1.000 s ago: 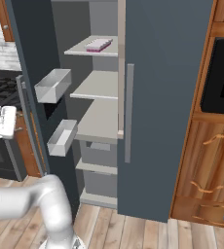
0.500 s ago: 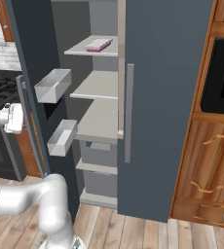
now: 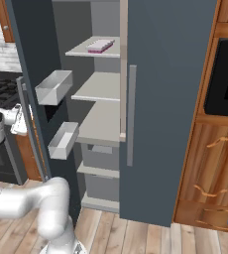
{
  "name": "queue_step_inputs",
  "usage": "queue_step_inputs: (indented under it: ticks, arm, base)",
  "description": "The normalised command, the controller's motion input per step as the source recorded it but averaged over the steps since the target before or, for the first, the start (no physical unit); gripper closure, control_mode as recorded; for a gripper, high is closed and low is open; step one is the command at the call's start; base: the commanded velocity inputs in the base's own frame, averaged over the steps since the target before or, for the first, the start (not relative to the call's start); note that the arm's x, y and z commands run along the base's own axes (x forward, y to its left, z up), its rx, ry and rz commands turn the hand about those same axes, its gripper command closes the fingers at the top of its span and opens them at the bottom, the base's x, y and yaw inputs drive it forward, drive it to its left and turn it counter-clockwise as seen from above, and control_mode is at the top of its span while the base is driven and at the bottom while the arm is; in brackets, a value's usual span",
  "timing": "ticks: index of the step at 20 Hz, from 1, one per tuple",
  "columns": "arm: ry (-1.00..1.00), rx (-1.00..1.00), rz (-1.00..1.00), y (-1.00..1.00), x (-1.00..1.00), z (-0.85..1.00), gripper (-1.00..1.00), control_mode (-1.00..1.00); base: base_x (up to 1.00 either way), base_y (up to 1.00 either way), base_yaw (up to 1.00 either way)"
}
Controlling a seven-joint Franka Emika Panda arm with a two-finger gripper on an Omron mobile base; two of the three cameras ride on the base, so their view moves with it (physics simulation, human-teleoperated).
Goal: The ice cube tray has been filled with water. Take the tray and place it in the freezer to make ice. Close the freezer door after placing the tray.
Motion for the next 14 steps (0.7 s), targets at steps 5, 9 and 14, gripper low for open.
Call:
queue_step_inputs:
  ticks: [5,9,14]
  arm:
    - [0.00,0.00,-0.06,-1.00,-0.38,0.00,-1.00,-1.00]
    - [0.00,0.01,-0.01,-1.00,-0.48,0.00,-1.00,-1.00]
    - [0.00,0.04,0.00,-0.99,-0.11,0.00,-1.00,-1.00]
  base:
    - [0.00,0.00,0.00]
    - [0.00,0.00,0.00]
    - [0.00,0.00,0.00]
